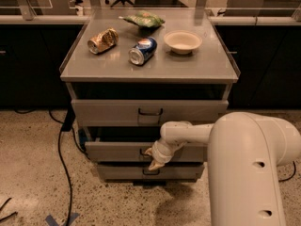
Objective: Open middle drawer
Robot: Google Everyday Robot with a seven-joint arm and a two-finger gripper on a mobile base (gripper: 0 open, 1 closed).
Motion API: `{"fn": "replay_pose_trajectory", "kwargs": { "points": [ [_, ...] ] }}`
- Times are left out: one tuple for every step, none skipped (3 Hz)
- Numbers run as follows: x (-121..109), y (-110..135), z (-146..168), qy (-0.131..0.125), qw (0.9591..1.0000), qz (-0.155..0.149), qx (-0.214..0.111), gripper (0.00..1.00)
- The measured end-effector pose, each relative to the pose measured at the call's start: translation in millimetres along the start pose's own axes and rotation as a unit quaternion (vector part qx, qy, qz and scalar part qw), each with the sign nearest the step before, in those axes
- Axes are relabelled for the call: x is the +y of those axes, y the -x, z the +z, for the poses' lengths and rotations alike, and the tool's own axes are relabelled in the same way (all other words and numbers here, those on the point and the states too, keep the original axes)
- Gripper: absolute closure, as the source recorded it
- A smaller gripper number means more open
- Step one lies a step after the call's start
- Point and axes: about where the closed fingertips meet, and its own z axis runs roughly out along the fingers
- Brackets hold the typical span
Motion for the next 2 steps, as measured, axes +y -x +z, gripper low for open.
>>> {"fn": "replay_pose_trajectory", "kwargs": {
  "points": [
    [0.0, 0.0, 0.0, 0.0, 1.0, 0.0, 0.0, 0.88],
    [-1.1, 4.1, -3.9, 0.0, 1.0, 0.0, 0.0, 1.0]
  ]
}}
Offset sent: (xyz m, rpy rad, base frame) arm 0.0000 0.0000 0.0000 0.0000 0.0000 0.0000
